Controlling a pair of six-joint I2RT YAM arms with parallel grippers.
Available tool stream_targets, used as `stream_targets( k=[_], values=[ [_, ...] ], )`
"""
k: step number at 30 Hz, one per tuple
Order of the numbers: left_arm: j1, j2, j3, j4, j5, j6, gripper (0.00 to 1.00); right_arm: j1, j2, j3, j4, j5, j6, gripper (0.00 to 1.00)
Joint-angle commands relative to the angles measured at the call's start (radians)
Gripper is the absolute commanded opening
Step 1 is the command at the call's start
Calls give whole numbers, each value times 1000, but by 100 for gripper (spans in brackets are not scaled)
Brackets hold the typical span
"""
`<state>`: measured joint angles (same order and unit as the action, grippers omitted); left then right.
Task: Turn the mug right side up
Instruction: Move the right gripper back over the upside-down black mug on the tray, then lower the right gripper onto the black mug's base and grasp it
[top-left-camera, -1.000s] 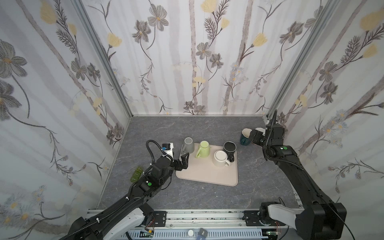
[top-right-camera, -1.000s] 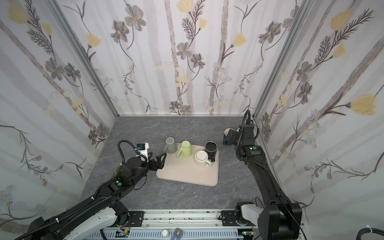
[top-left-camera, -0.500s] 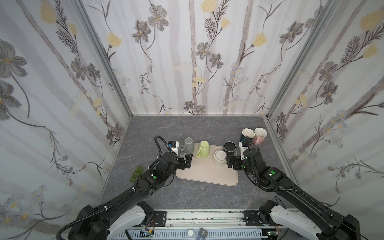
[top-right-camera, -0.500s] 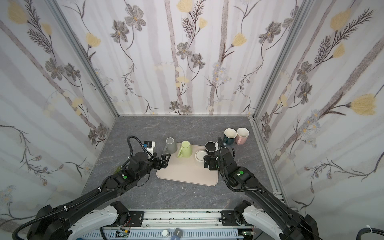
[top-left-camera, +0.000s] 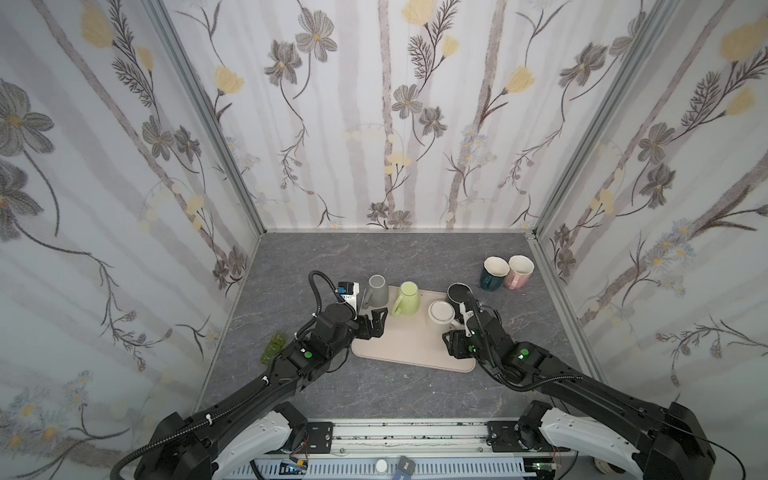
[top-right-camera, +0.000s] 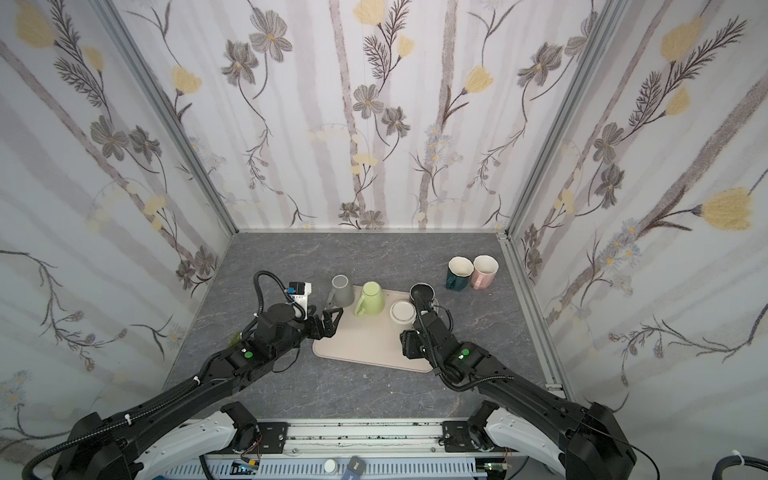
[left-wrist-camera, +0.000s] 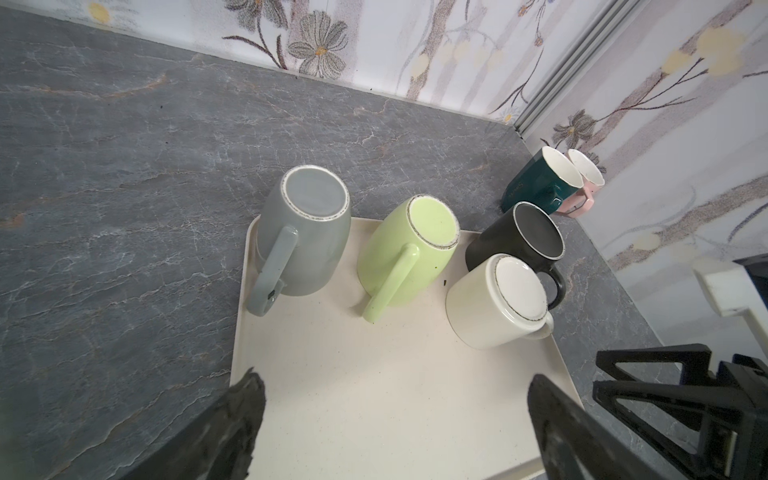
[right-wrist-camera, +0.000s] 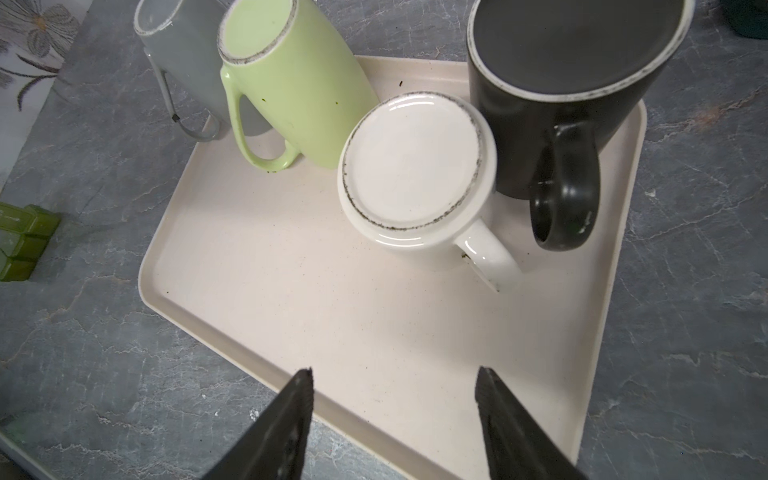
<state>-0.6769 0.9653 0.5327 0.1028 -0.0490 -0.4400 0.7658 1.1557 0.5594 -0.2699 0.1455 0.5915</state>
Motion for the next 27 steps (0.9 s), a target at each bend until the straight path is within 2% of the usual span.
stream_targets(
  k=[1,3,7,11,17,27],
  values=[
    [0,-22,-3,21,-3,6,100,1,27,48,-16,50,-62,57],
    [0,-41,-23,43,-2,1,100,1,44,89,-60,75,-110,53],
    [0,-84,-55,66,-39,-20,100,-9,69,172,-146,75,-217,53],
    [0,-127,-69,81,-22,-22,100,-44,62,219,-178,16,-270,54],
    [0,-163,-97,99,-57,-22,100,-127,8,208,-152,-91,-283,54],
    [0,-51,-83,118,-55,-26,100,-194,43,199,-160,-33,-237,52]
  ],
)
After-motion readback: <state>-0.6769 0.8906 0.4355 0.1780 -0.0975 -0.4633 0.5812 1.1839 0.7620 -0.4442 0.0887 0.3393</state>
